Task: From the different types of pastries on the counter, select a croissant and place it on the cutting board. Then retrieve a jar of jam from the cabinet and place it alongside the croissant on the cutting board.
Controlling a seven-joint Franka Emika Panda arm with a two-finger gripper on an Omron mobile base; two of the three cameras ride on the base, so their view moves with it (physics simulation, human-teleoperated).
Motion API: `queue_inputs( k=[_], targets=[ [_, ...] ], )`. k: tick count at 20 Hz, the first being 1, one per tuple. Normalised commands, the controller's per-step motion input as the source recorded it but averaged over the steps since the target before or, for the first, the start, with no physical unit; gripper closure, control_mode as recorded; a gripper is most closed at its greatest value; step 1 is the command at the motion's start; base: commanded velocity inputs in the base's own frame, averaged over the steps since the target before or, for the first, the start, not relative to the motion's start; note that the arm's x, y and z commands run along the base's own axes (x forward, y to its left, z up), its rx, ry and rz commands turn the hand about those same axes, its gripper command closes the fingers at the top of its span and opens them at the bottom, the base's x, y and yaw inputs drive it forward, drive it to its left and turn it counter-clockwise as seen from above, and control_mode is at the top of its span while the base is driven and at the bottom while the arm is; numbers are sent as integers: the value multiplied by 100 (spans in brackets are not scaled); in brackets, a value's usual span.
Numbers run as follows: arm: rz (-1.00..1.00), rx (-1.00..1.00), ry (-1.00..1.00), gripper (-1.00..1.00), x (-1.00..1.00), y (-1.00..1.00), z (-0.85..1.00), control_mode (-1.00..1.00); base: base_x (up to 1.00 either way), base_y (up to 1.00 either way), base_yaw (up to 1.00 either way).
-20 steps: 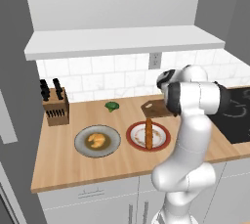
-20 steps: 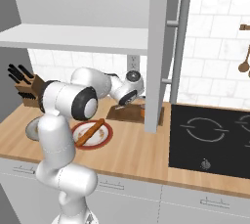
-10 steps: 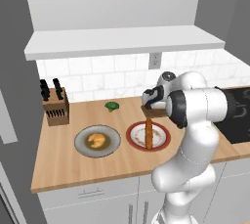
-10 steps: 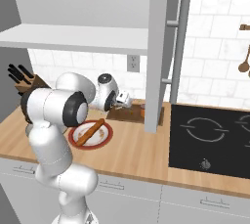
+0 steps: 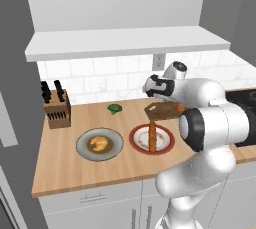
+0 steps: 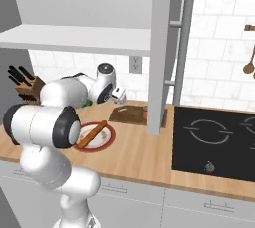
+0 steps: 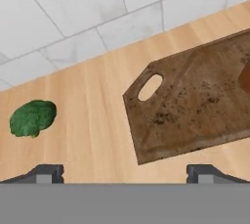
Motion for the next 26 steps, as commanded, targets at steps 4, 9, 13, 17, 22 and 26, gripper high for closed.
queue_inputs(
  k=[4, 9, 13, 17, 22, 26],
  targets=[
    [-2, -1, -4, -100, -100, 100, -74, -100, 0, 0, 0],
    [-5, 0, -1, -100, -100, 100, -24, -100, 0, 0, 0],
    [0, 1, -8, -100, -63, 90, 4, -100, 0, 0, 0],
    [9, 18, 0, -100, -2, 56, 92, -100, 0, 0, 0],
    [11, 10, 7, -100, -31, 93, 40, -100, 0, 0, 0],
    [7, 0, -1, -100, -55, 96, -6, -100, 0, 0, 0]
  ],
)
